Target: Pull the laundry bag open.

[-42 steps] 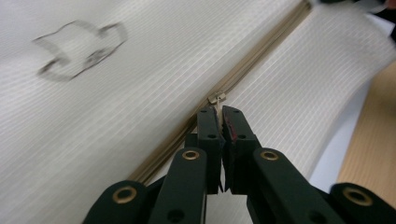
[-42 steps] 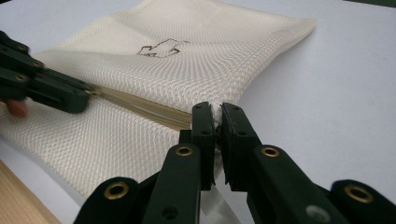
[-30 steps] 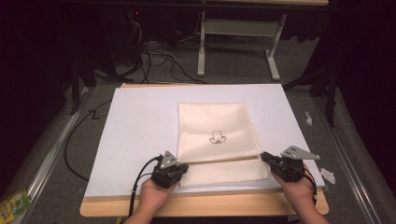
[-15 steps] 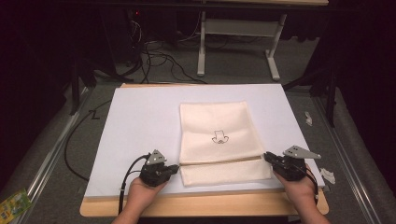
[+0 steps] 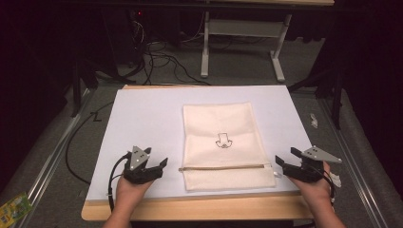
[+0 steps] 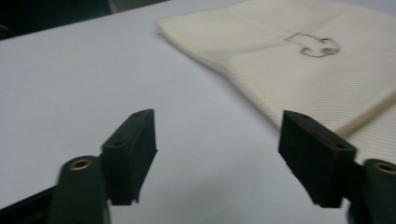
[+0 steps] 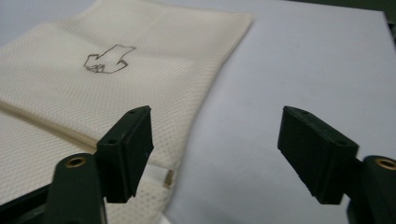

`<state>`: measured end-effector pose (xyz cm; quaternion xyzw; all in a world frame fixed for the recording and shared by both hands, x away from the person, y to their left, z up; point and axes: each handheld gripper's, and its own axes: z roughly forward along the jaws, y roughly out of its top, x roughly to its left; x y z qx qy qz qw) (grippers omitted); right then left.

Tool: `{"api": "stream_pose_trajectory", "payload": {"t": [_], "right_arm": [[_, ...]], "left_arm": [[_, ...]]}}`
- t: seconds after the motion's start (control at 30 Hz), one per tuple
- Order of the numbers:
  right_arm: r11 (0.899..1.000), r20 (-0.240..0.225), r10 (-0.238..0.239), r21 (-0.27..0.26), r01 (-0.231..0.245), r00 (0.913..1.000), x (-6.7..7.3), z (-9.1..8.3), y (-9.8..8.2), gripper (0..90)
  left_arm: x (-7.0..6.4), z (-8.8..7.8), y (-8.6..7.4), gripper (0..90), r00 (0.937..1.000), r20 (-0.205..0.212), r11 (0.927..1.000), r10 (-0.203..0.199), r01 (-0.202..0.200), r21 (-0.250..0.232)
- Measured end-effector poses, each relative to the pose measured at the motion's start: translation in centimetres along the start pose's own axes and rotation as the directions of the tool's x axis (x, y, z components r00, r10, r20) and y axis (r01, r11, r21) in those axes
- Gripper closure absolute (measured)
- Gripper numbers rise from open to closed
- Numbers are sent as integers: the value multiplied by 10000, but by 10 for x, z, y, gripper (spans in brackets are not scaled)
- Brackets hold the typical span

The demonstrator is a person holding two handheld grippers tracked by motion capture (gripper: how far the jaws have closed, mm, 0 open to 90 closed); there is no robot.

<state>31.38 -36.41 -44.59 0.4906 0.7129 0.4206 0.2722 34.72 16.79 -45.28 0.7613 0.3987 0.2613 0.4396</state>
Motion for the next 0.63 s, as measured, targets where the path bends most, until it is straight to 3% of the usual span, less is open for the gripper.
{"api": "stream_pose_trajectory", "payload": {"t": [0.1,0.2,0.27,0.33,0.37,0.47,0.63], "right_arm": [[9989,534,263,-404,-242,9982,-19,-11,0,187],[9975,738,507,-526,-469,9960,-28,-17,-2,177],[9971,816,589,-531,-546,9949,-31,-19,-3,175],[9971,806,574,-539,-531,9951,-32,-18,-3,175],[9973,822,555,-524,-513,9951,-30,-17,-2,175],[9980,811,449,-477,-411,9957,-28,-15,-2,176],[9984,817,450,-381,-420,9956,-28,-15,-2,181]], "left_arm": [[16,-6,-4,163,9984,-434,9993,-366,371,109],[23,-8,-6,160,9948,-522,9962,-871,873,11],[22,-8,-6,160,9950,-488,9962,-871,871,-16],[19,-6,-6,160,9967,-422,9976,-691,693,34],[15,-3,-6,160,9985,-405,9991,-375,383,185],[13,-2,-6,160,9990,-403,9995,-199,209,256],[16,-2,-6,162,9985,-381,9988,-404,414,255]]}}
